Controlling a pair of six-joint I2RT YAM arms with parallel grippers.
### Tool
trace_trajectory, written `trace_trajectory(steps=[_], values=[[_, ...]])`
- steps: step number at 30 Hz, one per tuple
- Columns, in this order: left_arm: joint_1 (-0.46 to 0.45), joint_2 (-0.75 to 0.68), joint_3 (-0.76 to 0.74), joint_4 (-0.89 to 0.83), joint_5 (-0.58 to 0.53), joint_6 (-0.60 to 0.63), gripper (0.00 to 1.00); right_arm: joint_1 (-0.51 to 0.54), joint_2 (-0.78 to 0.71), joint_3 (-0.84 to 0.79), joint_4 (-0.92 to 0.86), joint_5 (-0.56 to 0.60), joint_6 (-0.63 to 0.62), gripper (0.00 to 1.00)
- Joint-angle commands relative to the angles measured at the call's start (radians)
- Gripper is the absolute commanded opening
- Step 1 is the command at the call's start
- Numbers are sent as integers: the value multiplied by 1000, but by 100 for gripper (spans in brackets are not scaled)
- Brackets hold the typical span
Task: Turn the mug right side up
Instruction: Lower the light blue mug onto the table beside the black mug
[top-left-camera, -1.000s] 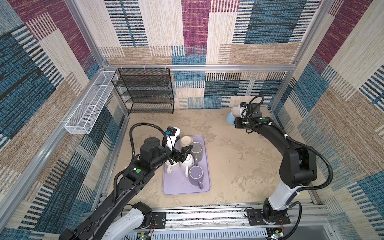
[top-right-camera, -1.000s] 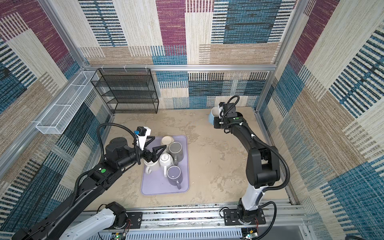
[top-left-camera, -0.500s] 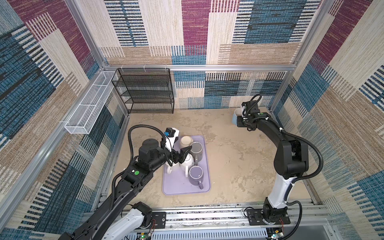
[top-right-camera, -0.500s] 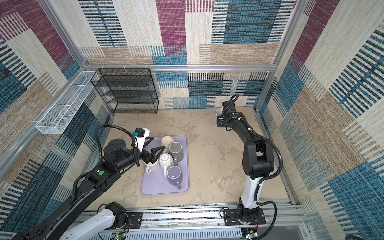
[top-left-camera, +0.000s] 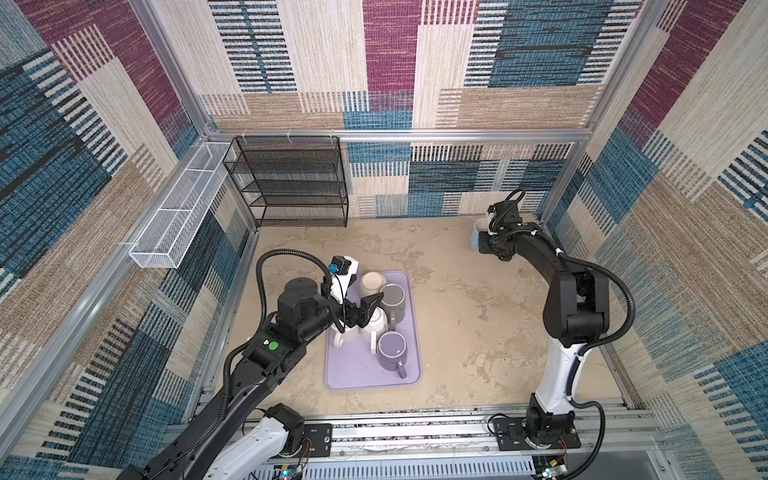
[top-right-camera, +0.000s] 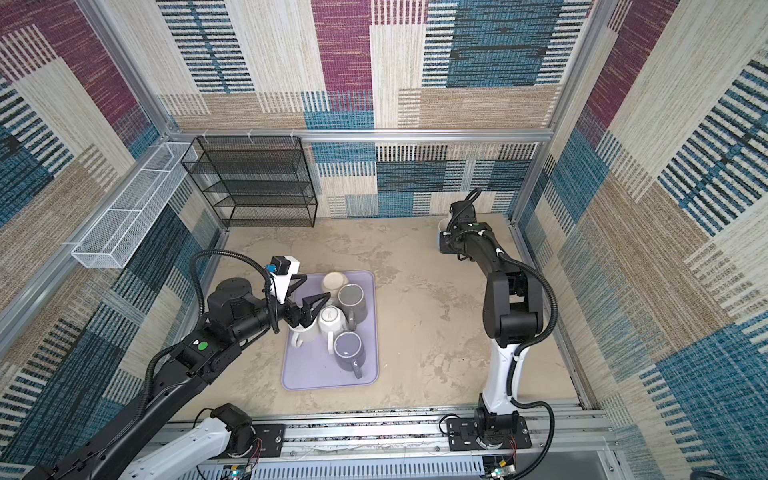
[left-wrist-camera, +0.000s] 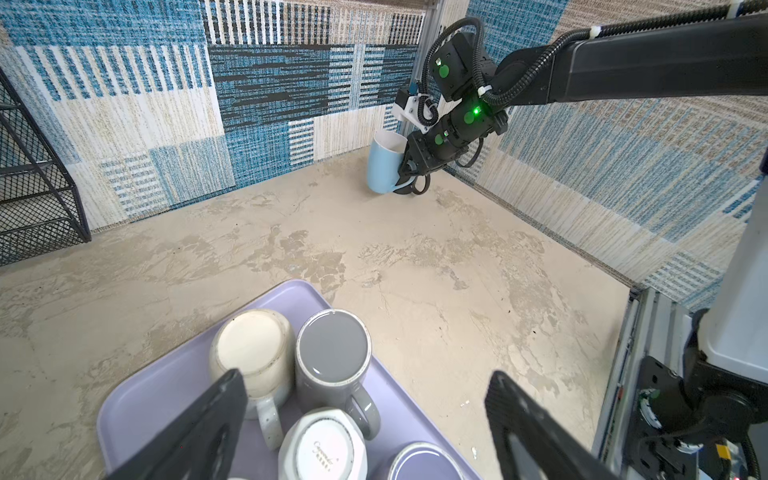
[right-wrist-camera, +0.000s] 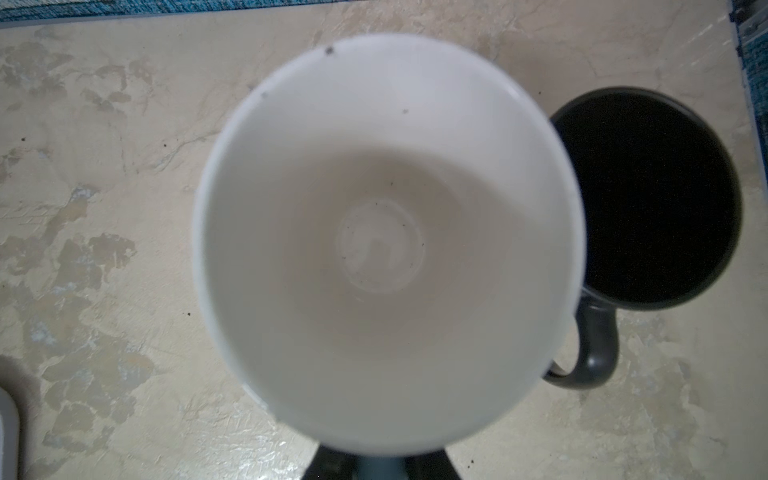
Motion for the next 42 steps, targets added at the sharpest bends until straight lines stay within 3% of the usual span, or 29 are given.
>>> trace_trajectory(steps=[1,42], values=[[2,-1,0,14,12,26,91,-6,13,24,47,9,-19,0],[2,25,30,5,28,36,93,-11,137,114,-55,19,-59,0]])
